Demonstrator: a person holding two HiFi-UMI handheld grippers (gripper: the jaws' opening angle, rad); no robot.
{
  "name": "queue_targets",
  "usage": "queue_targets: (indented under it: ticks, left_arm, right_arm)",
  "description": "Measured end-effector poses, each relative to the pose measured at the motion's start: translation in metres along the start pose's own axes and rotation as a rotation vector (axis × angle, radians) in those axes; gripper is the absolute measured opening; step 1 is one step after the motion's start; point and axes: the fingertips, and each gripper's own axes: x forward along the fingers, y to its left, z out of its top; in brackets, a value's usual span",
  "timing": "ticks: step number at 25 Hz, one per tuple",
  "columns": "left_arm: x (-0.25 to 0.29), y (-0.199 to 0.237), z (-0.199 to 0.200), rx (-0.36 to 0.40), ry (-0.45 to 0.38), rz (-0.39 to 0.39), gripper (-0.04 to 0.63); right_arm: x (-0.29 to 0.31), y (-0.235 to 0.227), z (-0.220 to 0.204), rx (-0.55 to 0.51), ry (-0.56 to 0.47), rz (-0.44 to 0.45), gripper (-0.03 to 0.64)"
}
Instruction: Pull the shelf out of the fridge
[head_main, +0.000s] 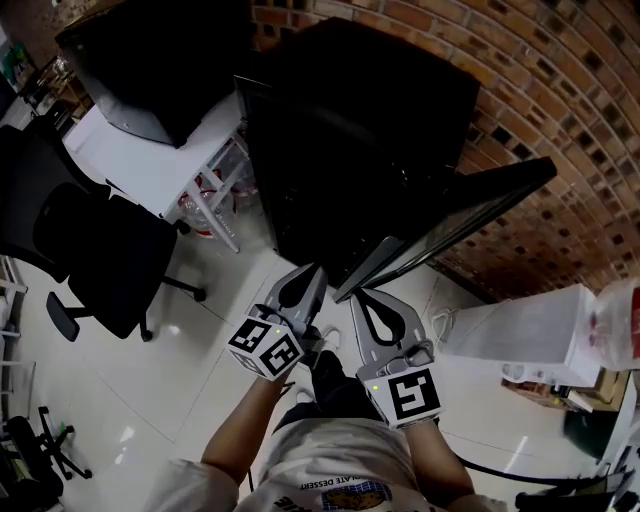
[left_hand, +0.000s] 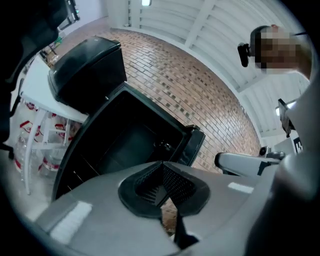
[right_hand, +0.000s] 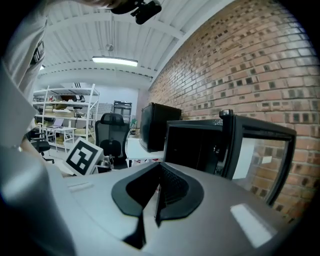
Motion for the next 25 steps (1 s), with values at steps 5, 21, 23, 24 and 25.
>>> queue_targets:
  ticks: [5, 21, 23, 24, 25]
  left_arm:
    - [0.029, 0.043, -0.019, -0.126, -0.028, 0.002, 0.037]
    - [0.114, 0.178, -0.096, -0.483, -0.081, 0.039, 0.163]
    - [0.122, 0.193, -0.103, -0.526, -0.079, 0.044, 0.181]
    - [0.126, 0.2, -0.108, -0.547, -0.078, 0.048, 0.19]
    - [0.129, 0.207, -0.112, -0.57, -0.078, 0.051, 0.193]
  right_arm:
    - [0.022, -0.013, -0.007, -0.007, 0.014, 0.026, 0.005]
    - [0.058, -0.047, -0.053, -0.038, 0.133, 0.088, 0.005]
    - [0.063, -0.048, -0.056, -0.048, 0.14, 0.1, 0.005]
    - [0.065, -0.048, -0.058, -0.051, 0.145, 0.106, 0.005]
    - [0.066, -0.048, -0.061, -0.055, 0.153, 0.111, 0.005]
